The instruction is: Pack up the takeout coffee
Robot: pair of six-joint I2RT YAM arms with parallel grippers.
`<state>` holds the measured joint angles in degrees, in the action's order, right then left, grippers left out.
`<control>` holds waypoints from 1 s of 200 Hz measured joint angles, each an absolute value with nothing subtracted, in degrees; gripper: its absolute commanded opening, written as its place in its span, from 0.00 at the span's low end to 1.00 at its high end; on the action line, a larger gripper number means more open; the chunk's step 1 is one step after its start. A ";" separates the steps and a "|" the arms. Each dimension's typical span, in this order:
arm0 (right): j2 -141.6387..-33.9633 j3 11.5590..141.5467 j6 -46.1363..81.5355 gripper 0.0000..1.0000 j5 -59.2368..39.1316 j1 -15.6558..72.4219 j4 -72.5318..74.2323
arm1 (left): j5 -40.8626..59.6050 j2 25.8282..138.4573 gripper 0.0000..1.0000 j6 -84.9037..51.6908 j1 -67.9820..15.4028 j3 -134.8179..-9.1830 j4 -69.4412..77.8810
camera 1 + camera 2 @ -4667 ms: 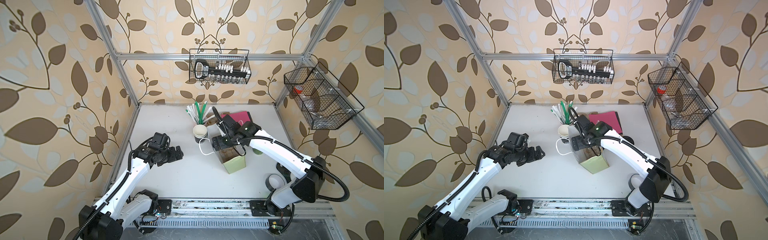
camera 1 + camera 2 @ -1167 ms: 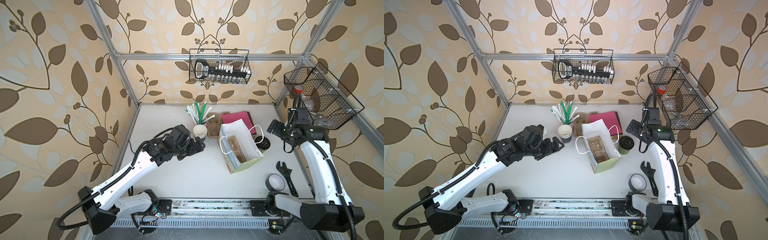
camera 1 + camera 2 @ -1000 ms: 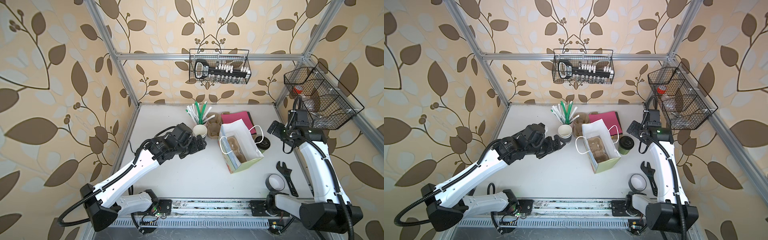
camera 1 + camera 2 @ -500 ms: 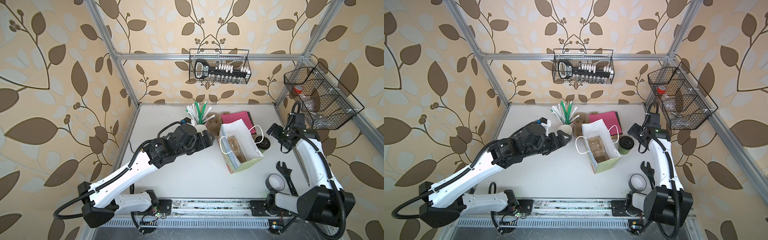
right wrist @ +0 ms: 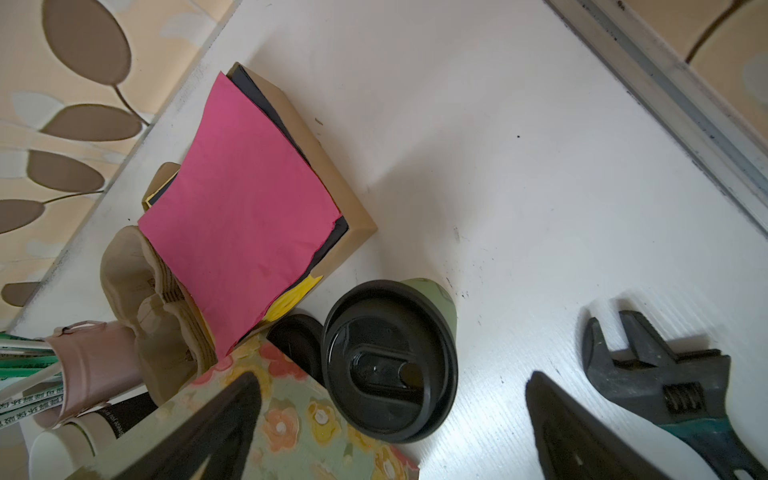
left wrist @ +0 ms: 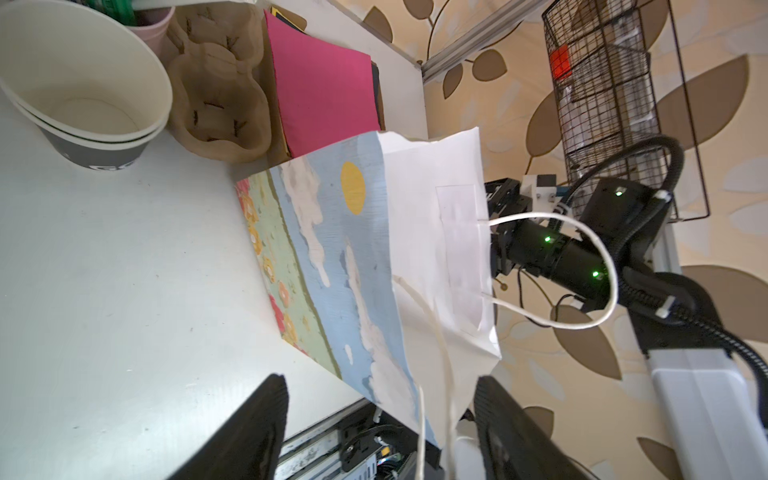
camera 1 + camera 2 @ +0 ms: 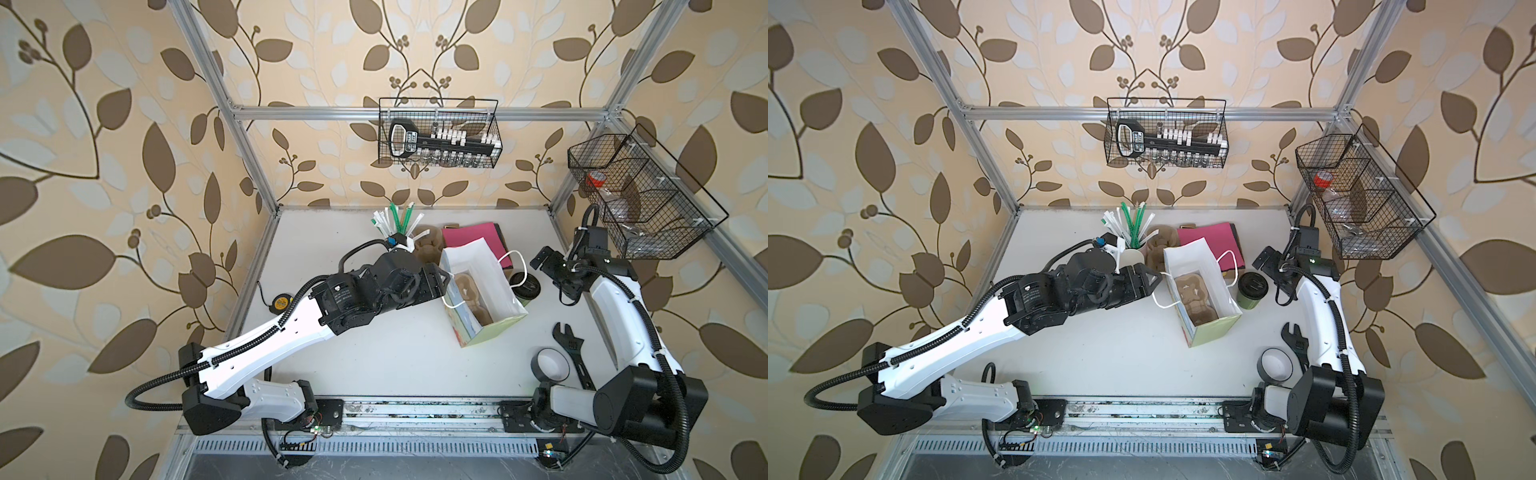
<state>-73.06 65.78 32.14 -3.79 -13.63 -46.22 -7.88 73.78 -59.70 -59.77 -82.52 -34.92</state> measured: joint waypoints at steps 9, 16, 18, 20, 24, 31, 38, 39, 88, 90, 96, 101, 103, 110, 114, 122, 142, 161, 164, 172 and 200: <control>-73.06 65.78 32.14 1.00 -4.10 -13.63 -46.13 | -8.12 74.81 0.52 -59.86 -60.07 -83.83 -34.72; -73.06 65.73 32.14 1.00 -4.27 -13.63 -46.00 | -8.23 75.44 0.45 -59.66 -60.10 -84.40 -34.37; -73.06 65.71 32.14 1.00 -4.36 -13.63 -45.95 | -8.21 75.59 0.43 -59.70 -60.10 -84.51 -34.30; -73.06 65.71 32.14 1.00 -4.40 -13.63 -45.93 | -8.23 75.72 0.41 -59.07 -60.10 -84.60 -34.26; -73.06 65.67 32.14 1.00 -4.56 -13.63 -45.84 | -8.34 76.01 0.37 -59.70 -60.10 -84.64 -34.13; -73.06 65.52 32.12 1.00 -4.80 -13.63 -45.65 | -8.62 76.36 0.31 -59.40 -60.10 -84.66 -34.17; -73.06 65.36 32.14 1.00 -5.04 -13.63 -45.56 | -8.91 76.69 0.27 -59.05 -60.10 -84.66 -34.26; -73.06 65.34 32.14 1.00 -5.04 -13.63 -45.56 | -8.95 76.73 0.26 -58.78 -60.10 -84.66 -34.26; -73.06 65.17 32.14 1.00 -6.24 -13.63 -45.17 | -9.45 79.31 0.00 -57.74 -60.10 -86.72 -35.09; -73.06 65.17 32.14 1.00 -6.26 -13.63 -45.17 | -9.41 79.40 0.00 -58.33 -60.10 -86.87 -35.05; -73.06 65.17 32.14 1.00 -6.31 -13.63 -45.15 | -9.37 79.66 0.00 -57.95 -60.10 -87.33 -35.31; -73.06 65.17 32.14 1.00 -6.42 -13.63 -45.15 | -9.39 79.90 0.00 -57.87 -60.10 -87.77 -35.68; -73.06 65.17 32.14 1.00 -6.46 -13.63 -45.15 | -9.37 80.01 0.00 -57.93 -60.10 -88.03 -35.83; -73.06 65.17 32.14 1.00 -6.50 -13.63 -45.15 | -9.30 80.34 0.00 -57.91 -60.10 -88.82 -36.34; -73.06 65.17 32.14 1.00 -6.57 -13.63 -45.12 | -9.28 80.47 0.00 -57.91 -60.10 -89.21 -36.49; -73.06 65.17 32.14 1.00 -6.68 -13.63 -45.06 | -9.19 80.79 0.00 -57.93 -60.10 -90.19 -36.95; -73.06 65.17 32.12 1.00 -6.68 -13.63 -44.99 | -8.95 80.88 0.00 -58.28 -60.36 -91.72 -37.58; -73.06 65.17 32.12 1.00 -6.66 -13.50 -44.97 | -8.21 80.84 0.00 -59.05 -60.45 -91.72 -37.58; -73.06 65.17 32.10 1.00 -6.66 -13.45 -44.97 | -7.90 80.84 0.00 -59.22 -60.47 -91.61 -37.56; -73.06 65.17 32.10 1.00 -6.63 -13.30 -44.99 | -7.55 80.84 0.00 -59.72 -60.47 -91.24 -37.50; -73.06 65.17 31.92 1.00 -6.52 -12.71 -44.99 | -5.87 80.75 0.00 -61.84 -60.47 -89.32 -37.45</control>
<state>-73.06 65.17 31.92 -6.52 -12.71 -44.99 -5.87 80.75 -61.84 -60.47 -89.32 -37.45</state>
